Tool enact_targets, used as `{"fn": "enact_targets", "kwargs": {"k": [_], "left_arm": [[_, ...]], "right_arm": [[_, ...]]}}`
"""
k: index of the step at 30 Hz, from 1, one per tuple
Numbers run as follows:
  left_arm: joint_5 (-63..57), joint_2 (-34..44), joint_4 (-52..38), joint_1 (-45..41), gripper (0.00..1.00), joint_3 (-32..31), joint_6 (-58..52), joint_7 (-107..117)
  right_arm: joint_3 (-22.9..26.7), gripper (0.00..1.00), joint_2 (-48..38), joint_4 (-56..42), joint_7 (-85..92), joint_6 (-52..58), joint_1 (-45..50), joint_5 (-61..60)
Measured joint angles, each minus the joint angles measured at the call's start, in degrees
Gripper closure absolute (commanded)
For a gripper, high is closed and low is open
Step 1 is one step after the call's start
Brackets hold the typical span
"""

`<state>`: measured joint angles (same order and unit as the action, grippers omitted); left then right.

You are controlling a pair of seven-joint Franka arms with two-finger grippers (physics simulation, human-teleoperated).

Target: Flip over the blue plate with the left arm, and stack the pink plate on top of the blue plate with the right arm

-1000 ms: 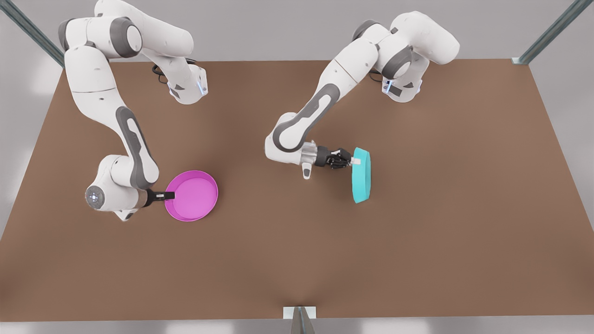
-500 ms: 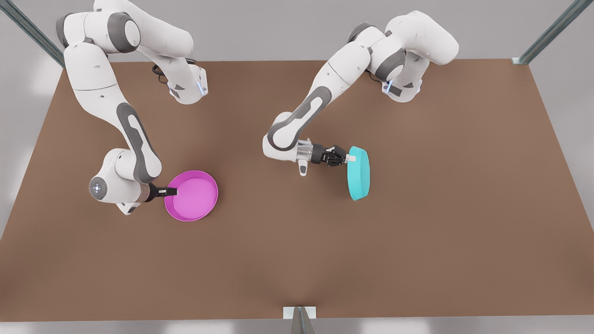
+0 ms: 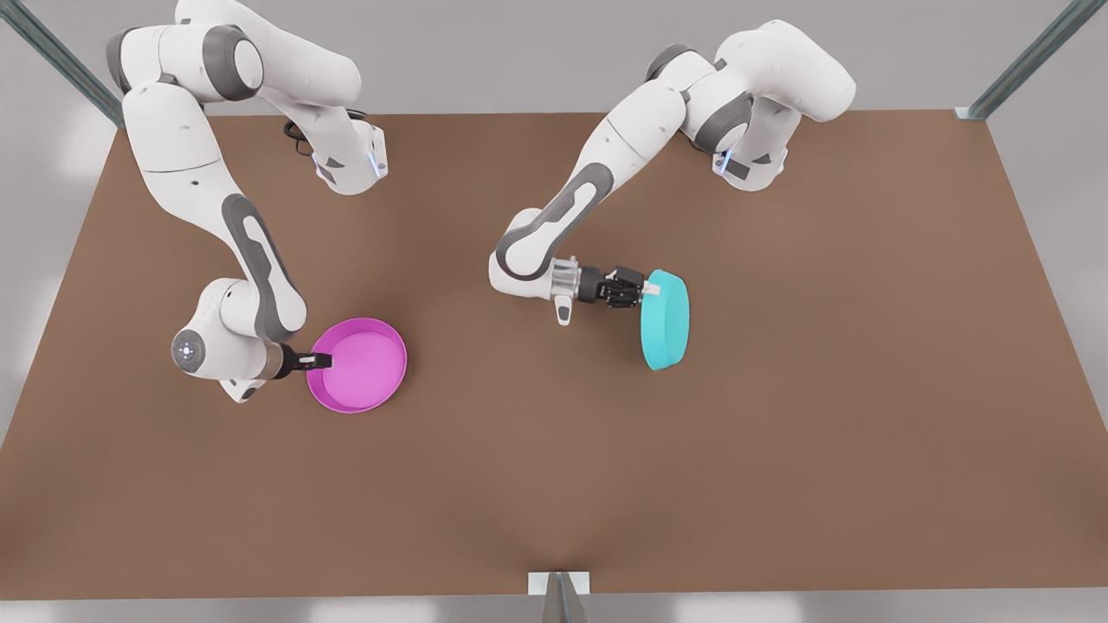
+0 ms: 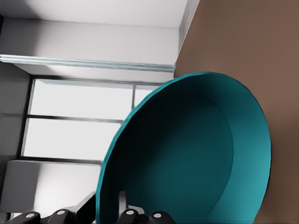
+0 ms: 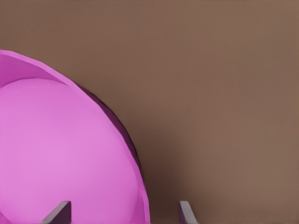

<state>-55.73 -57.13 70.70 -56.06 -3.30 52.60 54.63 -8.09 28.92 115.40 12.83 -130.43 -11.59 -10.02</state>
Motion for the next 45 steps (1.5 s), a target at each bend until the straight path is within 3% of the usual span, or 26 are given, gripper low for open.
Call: {"fn": "enact_targets", "kwargs": {"k": [1,2,9,17,20,24,26,29,31,32,33,34,35,36,37,40,45], "left_arm": [[0.2,-0.2,-0.1,0.0,0.22,-0.2,-0.1,0.0],[0.3,-0.3,-0.2,-0.1,0.22,-0.3,-0.2,0.0],[1.6,-1.2,-2.0,-2.3,0.22,-2.4,-2.2,0.6],[11.4,-1.7,-8.2,-4.4,0.22,-2.5,-3.5,5.0],[18.8,-1.6,-13.8,-4.4,0.22,-2.5,-4.4,11.6],[28.7,-1.6,-15.1,-4.2,0.22,-2.5,-0.2,21.4],[35.0,0.3,-20.8,-3.3,0.22,-2.4,0.3,25.9],[45.6,11.5,-26.2,9.0,0.22,-2.4,0.5,29.6],[52.7,21.4,-26.3,37.5,0.13,-2.4,11.7,24.0],[56.5,21.5,-26.2,52.9,0.05,-2.4,16.2,8.0],[59.5,21.1,-25.3,61.2,0.00,-2.2,16.2,-10.7],[60.3,21.6,-25.1,63.3,0.00,-2.3,13.4,-29.7],[59.7,28.8,-20.4,63.0,0.00,-2.1,12.1,-44.4],[59.1,44.0,-1.8,63.1,0.00,-1.2,17.4,-49.0],[58.5,51.4,7.2,62.4,0.00,-1.2,21.8,-49.0],[56.0,46.9,8.7,60.9,0.00,-1.5,26.1,-49.3],[54.1,46.9,8.7,60.9,0.00,-1.5,26.6,-49.4]], "right_arm": [[0.0,0.21,0.1,0.0,0.0,0.0,0.0,0.0],[0.0,0.28,0.1,0.0,0.0,0.0,0.0,0.0],[0.0,0.29,0.6,-0.2,-0.1,-0.4,0.1,0.1],[0.0,0.32,1.1,-0.3,-0.1,-0.4,-0.2,0.0],[0.0,0.43,1.3,-0.3,-0.2,-0.4,-0.2,0.0],[0.0,0.51,1.4,-0.3,-0.1,-0.3,-0.3,0.0],[0.0,0.54,1.3,-0.3,-0.1,-0.3,-0.3,0.0],[0.0,0.57,1.3,-0.3,-0.1,-0.3,-0.3,0.0],[0.0,0.58,1.4,-0.3,-0.1,-0.3,-0.2,0.0],[0.0,0.58,1.4,-0.3,-0.1,-0.3,-0.2,0.0],[0.0,0.59,1.4,-0.3,-0.1,-0.3,-0.2,0.0],[0.0,0.61,1.4,-0.2,-0.1,-0.3,-0.2,0.0],[0.0,0.63,1.4,-0.2,-0.1,-0.3,-0.2,0.0],[0.0,0.64,1.4,-0.3,-0.1,-0.3,-0.2,0.0],[0.0,0.64,1.4,-0.2,-0.1,-0.3,-0.2,0.0],[0.0,0.64,1.6,-0.2,-0.1,-0.2,-0.5,0.0],[0.0,0.63,2.0,-0.2,0.4,0.2,-0.7,-2.2]]}}
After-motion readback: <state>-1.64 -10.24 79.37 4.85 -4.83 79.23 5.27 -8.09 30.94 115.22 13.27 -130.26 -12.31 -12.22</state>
